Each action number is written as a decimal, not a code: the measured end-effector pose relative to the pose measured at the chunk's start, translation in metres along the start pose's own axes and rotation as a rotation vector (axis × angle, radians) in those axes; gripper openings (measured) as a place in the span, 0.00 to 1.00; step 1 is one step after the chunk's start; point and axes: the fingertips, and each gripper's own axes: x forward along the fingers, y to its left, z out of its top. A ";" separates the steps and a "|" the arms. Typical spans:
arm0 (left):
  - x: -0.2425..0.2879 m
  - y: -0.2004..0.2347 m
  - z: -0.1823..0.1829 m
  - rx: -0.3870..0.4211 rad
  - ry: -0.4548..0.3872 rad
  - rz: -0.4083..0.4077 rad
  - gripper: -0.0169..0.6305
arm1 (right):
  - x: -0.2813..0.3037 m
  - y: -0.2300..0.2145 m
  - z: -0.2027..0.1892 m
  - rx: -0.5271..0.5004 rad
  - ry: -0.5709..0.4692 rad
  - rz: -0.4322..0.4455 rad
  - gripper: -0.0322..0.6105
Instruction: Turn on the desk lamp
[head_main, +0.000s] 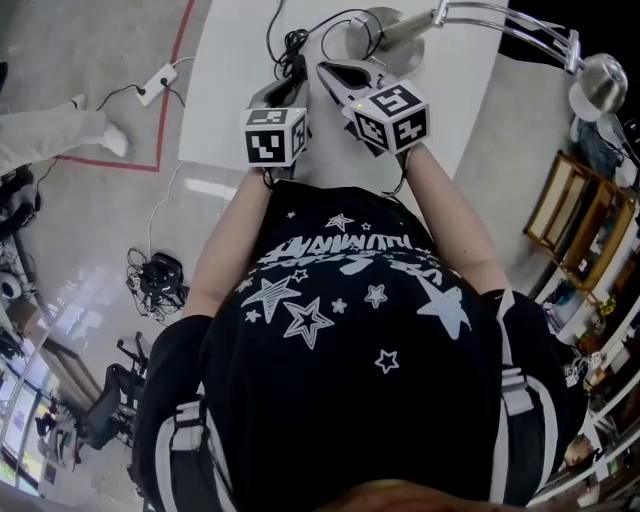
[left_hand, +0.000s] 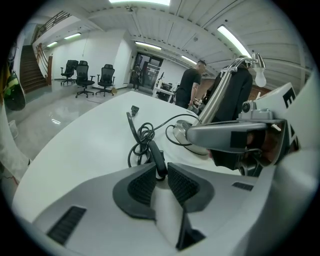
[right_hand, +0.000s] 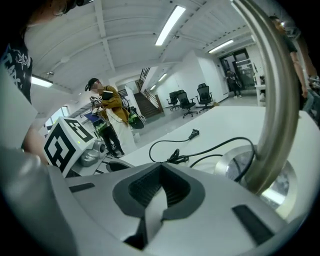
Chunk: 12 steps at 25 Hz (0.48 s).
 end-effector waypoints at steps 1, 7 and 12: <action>0.000 0.000 0.000 -0.001 0.002 -0.004 0.16 | 0.003 -0.001 -0.001 -0.006 0.012 0.008 0.06; 0.000 0.001 0.000 -0.008 0.007 -0.014 0.16 | 0.022 -0.002 -0.015 -0.086 0.113 0.052 0.06; -0.001 0.000 -0.001 -0.010 0.012 -0.019 0.16 | 0.032 -0.003 -0.026 -0.110 0.198 0.077 0.06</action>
